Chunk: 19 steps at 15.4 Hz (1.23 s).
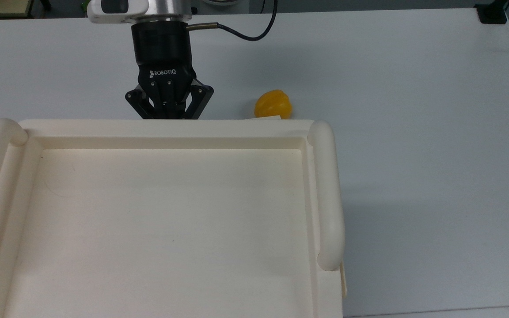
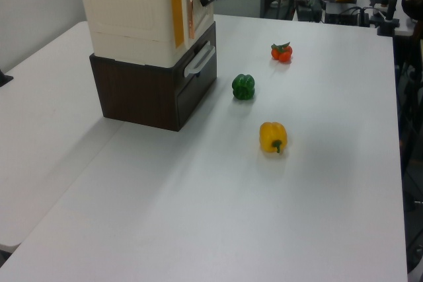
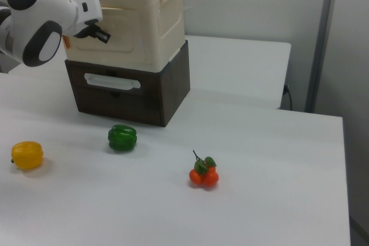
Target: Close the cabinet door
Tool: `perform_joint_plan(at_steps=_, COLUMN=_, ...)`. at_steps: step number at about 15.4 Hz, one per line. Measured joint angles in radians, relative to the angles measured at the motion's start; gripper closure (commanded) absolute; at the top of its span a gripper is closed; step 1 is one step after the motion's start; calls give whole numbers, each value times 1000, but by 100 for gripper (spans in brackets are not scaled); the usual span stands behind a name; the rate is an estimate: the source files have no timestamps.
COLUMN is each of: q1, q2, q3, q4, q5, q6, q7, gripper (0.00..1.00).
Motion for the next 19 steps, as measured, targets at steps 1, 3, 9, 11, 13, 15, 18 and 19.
perform_joint_plan(at_steps=1, q1=4, q2=6, q3=0, q4=0, q5=0, q6=28, q7=1, gripper=100)
perform_joint_plan(at_steps=3, q1=13, q2=21, q3=0, q4=0, q5=0, q6=85, q7=3, gripper=100)
perform_joint_plan(at_steps=9, q1=25, q2=40, q3=0, q4=8, q5=0, q6=107, q7=6, gripper=100)
perform_joint_plan(at_steps=11, q1=25, q2=40, q3=0, q4=9, q5=0, q6=107, q7=6, gripper=100)
perform_joint_plan(at_steps=13, q1=25, q2=41, q3=0, q4=9, q5=0, q6=107, q7=7, gripper=100)
perform_joint_plan(at_steps=15, q1=25, q2=41, q3=0, q4=10, q5=0, q6=120, q7=8, gripper=100)
perform_joint_plan(at_steps=18, q1=27, q2=45, q3=1, q4=9, q5=0, q6=167, q7=8, gripper=100)
perform_joint_plan(at_steps=19, q1=27, q2=46, q3=1, q4=9, q5=0, q6=169, q7=8, gripper=100)
